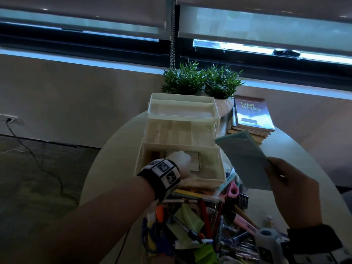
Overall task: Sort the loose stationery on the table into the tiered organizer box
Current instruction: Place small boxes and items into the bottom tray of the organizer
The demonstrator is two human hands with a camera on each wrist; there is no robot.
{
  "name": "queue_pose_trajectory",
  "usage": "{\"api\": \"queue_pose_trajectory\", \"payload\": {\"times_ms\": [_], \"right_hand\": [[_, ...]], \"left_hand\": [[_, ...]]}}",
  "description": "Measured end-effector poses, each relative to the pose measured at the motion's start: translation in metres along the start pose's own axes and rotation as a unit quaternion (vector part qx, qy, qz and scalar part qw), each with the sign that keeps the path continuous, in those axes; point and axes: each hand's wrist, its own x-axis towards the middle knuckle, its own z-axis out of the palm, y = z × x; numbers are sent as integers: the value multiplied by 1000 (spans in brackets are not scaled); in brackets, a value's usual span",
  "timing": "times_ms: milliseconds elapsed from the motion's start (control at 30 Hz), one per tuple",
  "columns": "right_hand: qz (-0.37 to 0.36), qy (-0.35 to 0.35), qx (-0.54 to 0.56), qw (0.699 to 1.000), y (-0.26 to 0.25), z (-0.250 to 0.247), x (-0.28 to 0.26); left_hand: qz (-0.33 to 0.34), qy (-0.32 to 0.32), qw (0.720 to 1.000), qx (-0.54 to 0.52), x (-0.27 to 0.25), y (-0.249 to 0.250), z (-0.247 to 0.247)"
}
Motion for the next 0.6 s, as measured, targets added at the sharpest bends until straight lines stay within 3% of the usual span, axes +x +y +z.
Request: {"api": "queue_pose_trajectory", "payload": {"times_ms": [233, 367, 600], "right_hand": [[50, 2, 5, 999, 8, -12, -9], [75, -18, 7, 997, 18, -24, -17], [126, -31, 28, 991, 29, -39, -26]], "left_hand": [[12, -100, 993, 56, 41, 20, 8], [46, -69, 986, 147, 32, 21, 10], [46, -122, 971, 200, 35, 31, 4]]}}
